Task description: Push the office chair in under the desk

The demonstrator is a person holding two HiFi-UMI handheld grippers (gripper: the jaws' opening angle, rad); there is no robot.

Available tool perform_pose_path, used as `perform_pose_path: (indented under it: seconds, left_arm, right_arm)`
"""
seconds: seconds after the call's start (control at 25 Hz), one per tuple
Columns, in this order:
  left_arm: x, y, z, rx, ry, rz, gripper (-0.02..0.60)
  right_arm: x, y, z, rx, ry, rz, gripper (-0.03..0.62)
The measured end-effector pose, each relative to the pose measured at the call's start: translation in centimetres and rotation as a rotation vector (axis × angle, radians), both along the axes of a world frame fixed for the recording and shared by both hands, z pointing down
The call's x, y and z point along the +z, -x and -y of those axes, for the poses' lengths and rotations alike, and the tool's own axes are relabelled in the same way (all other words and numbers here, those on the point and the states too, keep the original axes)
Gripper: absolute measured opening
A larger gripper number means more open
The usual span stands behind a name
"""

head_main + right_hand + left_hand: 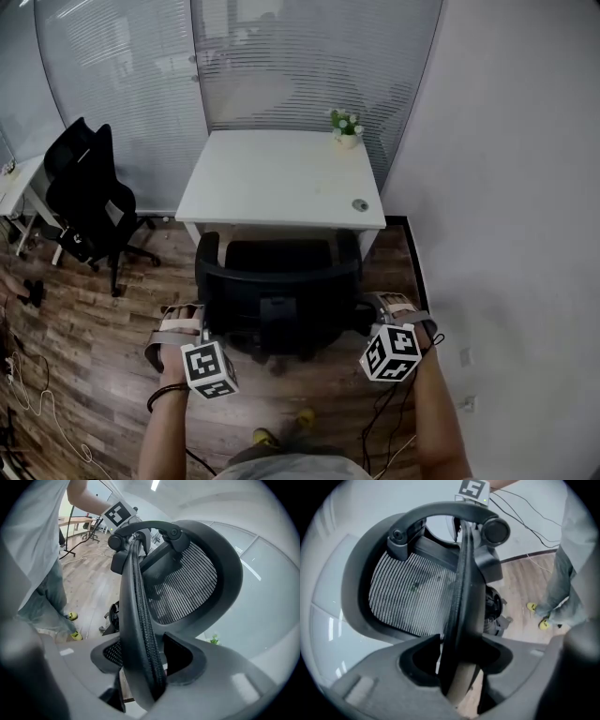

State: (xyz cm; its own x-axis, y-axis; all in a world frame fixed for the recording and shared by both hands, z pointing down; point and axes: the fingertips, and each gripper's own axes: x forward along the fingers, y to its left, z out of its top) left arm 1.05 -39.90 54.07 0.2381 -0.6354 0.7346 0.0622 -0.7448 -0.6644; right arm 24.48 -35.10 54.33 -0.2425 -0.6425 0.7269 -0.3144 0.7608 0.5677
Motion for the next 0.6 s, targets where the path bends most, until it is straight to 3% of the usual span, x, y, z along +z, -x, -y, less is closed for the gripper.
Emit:
perform_pose_path:
  seconds: [0.28, 0.6]
  left_arm:
    - [0.2, 1.1, 3.9, -0.021, 0.031, 0.026, 0.210]
    - [0.2, 2.0, 3.5, -0.022, 0.036, 0.026, 0.202]
  right_arm:
    - [-0.1, 0.9, 2.9, 0.010, 0.001, 0.023, 0.219]
    - [-0.2, 1.8, 2.9, 0.007, -0.003, 0.010, 0.221]
